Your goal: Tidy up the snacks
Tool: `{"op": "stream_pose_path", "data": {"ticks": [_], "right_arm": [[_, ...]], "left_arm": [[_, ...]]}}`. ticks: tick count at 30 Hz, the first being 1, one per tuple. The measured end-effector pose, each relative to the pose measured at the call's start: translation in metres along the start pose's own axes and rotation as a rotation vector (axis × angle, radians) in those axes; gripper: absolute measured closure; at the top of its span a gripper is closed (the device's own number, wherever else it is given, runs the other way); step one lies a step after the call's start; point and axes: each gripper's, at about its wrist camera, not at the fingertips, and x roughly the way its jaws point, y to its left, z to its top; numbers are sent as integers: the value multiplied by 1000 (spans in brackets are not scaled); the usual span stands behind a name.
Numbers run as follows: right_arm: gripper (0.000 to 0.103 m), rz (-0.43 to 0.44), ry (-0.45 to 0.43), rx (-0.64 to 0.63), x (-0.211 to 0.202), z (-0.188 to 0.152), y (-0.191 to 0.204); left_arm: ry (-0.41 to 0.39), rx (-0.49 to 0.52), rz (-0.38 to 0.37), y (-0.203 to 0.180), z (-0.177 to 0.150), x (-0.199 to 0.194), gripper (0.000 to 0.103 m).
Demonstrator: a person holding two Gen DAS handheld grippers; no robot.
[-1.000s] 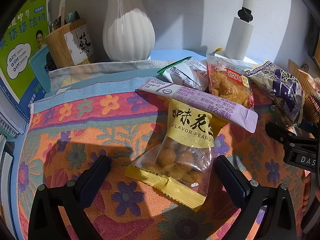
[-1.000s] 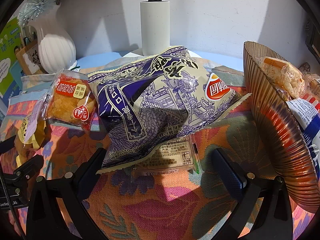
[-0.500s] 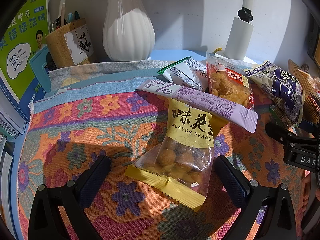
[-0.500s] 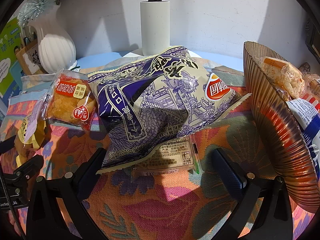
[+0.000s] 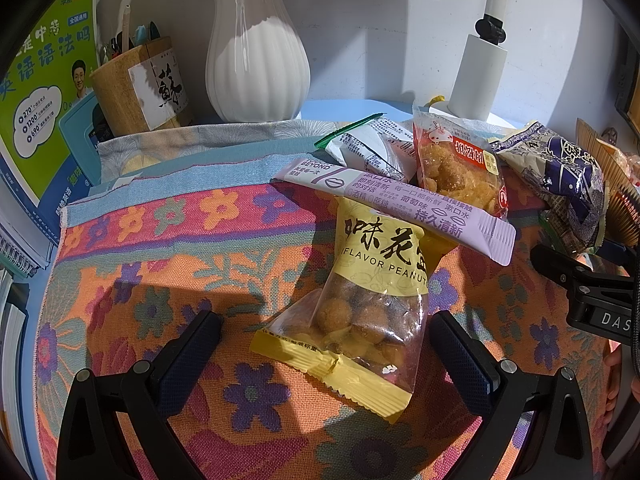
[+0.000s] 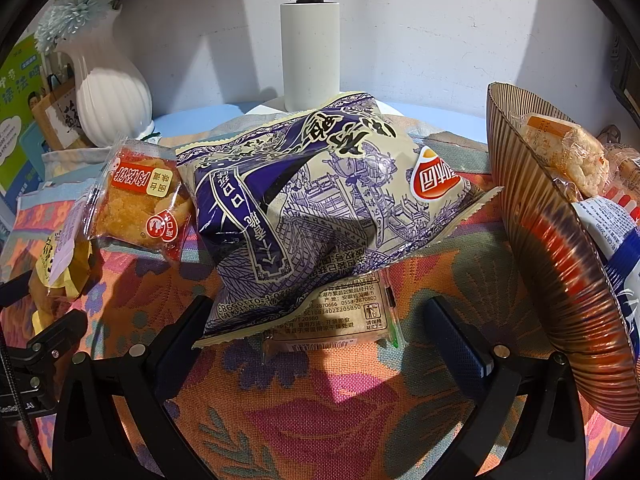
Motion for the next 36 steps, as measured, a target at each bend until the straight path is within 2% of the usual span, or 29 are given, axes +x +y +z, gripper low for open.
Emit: {"op": "stream_pose_path", "data": {"ticks": [36], "right_arm": [[0,-6,0,0,0,0,1]], "left_arm": [[0,1,1,0,0,0,0]]}}
